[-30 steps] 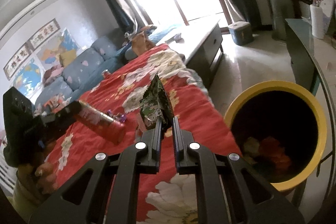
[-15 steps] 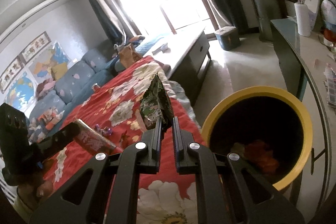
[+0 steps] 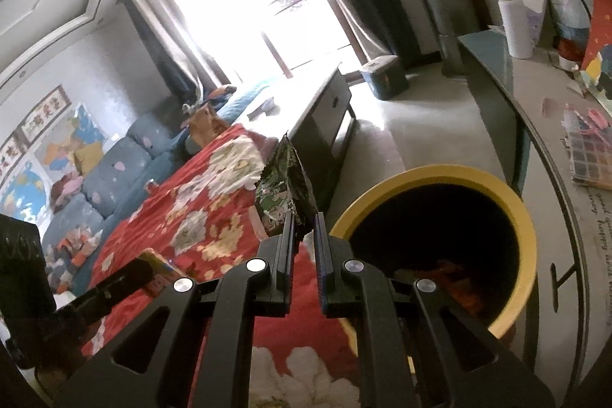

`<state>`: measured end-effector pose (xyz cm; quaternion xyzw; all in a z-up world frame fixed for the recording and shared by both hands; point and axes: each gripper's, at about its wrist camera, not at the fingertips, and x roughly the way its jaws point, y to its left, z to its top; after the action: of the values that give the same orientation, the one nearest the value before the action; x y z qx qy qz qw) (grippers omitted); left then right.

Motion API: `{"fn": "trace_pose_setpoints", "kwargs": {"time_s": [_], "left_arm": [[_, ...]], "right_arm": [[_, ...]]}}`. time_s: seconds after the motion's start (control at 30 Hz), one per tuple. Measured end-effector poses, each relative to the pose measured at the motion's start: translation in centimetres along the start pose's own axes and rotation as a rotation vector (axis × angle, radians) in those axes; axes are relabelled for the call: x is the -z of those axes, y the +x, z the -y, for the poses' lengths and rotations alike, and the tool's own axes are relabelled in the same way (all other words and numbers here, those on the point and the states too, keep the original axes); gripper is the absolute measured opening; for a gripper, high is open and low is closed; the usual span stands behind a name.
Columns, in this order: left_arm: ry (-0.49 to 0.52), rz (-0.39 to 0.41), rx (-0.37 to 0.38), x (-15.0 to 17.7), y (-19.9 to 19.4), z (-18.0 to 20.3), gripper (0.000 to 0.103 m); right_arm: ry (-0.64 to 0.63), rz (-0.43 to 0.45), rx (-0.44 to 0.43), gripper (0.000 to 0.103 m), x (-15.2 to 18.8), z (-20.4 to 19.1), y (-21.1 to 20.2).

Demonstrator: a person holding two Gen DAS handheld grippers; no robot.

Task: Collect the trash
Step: 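Carry the bottle and wrapper with both tools over the yellow bin, then open both tools to drop the bottle and wrapper into the bin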

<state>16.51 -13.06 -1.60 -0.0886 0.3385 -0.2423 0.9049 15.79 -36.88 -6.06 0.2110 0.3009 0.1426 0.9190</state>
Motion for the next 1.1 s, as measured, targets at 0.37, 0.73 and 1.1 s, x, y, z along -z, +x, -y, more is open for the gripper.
{"fn": "trace_pose_setpoints", "kwargs": {"time_s": [0.37, 0.73, 1.1], "left_arm": [[0.075, -0.029, -0.010, -0.3, 3.6, 2.8, 0.025], [0.136, -0.053, -0.017, -0.5, 7.2, 4.4, 0.025], [0.153, -0.092, -0.034, -0.7, 10.8, 4.7, 0.025]], "right_arm": [[0.090, 0.007, 0.046, 0.010, -0.2, 4.5, 0.1], [0.158, -0.016, 0.097, 0.010, 0.3, 8.4, 0.7], [0.208, -0.038, 0.129, 0.012, 0.7, 10.5, 1.4]]}}
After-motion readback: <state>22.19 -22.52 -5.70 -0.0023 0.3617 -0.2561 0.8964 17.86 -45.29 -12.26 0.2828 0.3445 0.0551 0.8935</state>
